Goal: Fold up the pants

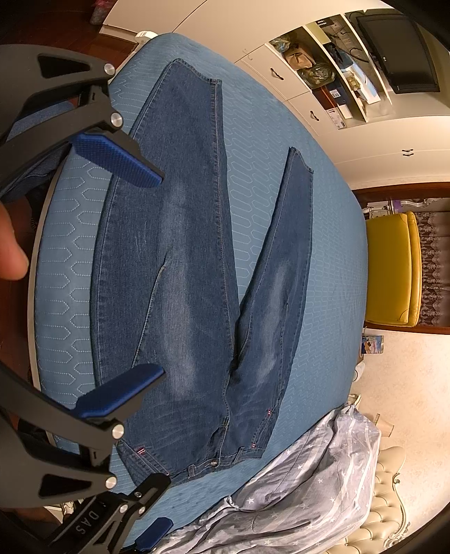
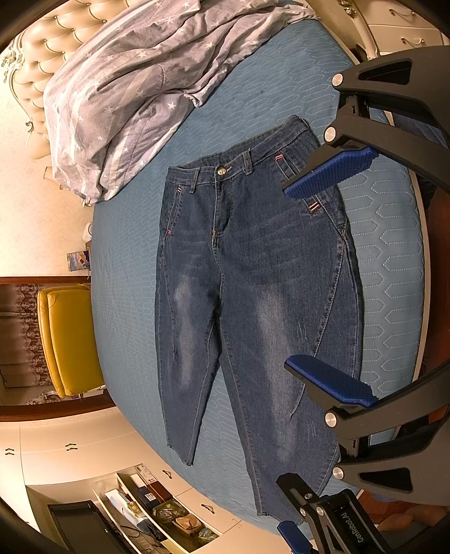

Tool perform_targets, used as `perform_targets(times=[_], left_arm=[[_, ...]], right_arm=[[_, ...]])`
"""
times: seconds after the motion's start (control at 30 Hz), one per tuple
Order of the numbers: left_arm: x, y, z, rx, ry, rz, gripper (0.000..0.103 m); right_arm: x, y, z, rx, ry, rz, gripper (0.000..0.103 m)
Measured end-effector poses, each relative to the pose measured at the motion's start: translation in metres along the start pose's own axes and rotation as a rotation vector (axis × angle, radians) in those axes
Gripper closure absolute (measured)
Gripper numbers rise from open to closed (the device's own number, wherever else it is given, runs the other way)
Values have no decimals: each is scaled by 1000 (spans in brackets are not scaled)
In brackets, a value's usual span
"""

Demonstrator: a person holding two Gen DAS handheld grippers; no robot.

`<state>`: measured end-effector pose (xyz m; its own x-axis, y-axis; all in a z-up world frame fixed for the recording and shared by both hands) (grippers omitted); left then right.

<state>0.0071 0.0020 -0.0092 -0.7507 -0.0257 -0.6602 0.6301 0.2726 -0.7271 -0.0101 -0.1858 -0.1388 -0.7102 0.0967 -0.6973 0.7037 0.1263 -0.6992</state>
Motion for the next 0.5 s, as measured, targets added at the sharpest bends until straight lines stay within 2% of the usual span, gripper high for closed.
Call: perform_targets(times=[0.5], left_arm=[[0,14,1,16,-9,-24,1]], right_arm=[[3,6,2,-1,4,-10,15]])
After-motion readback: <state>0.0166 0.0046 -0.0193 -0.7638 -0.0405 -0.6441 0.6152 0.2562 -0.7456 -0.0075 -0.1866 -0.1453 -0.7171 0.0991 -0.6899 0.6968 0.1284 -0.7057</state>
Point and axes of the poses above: each gripper's, at about its wrist camera, not at the fingertips, and y roughly the way its jaws point, z to its right, x to its underside, the point moved 1 cm from there along y, roughly the way its jaws point, and after that the axes turned 15 degrees about -x, right-handed, at the moved point
